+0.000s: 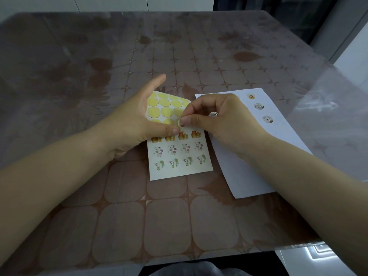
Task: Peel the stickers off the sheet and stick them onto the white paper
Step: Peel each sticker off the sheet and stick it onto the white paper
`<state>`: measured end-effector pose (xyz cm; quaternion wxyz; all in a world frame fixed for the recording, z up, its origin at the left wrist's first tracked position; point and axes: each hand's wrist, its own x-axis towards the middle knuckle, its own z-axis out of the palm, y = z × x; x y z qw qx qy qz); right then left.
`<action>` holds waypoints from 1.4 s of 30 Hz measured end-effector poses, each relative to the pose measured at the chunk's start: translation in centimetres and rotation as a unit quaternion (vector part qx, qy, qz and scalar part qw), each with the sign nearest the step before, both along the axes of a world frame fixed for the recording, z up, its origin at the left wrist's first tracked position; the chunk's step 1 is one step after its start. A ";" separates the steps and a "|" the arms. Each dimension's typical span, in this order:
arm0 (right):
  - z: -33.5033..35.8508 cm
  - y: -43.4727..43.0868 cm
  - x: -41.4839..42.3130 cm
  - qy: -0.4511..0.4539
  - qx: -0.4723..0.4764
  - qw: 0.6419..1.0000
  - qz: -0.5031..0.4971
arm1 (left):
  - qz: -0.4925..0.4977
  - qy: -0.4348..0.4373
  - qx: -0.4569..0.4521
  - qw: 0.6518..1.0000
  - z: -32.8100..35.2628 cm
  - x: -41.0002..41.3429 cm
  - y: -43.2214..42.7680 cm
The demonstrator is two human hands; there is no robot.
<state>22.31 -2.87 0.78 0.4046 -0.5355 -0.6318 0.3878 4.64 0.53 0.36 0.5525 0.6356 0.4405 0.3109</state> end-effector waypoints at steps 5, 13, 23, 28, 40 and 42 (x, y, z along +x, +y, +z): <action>0.1 -0.1 -0.2 -0.033 0.024 0.999 -0.008 | -0.002 0.025 -0.002 1.000 0.0 -0.1 0.1; -0.2 -0.1 -0.2 -0.086 0.047 0.995 -0.011 | -0.006 0.063 0.017 0.998 0.0 0.0 0.1; -0.2 0.0 -0.1 -0.056 0.062 0.995 -0.061 | -0.014 0.060 0.021 0.998 0.3 0.2 -0.3; 2.3 -0.3 1.5 -0.094 0.070 0.990 -0.072 | -0.003 0.050 0.021 0.999 0.2 0.1 -0.3; 4.3 -1.3 10.3 -0.313 -0.172 0.934 -0.015 | 0.012 -0.018 0.008 1.000 -0.1 0.1 -0.2; 3.5 -1.1 10.6 -0.292 -0.185 0.938 -0.032 | 0.013 -0.019 0.009 1.000 -0.1 0.1 -0.2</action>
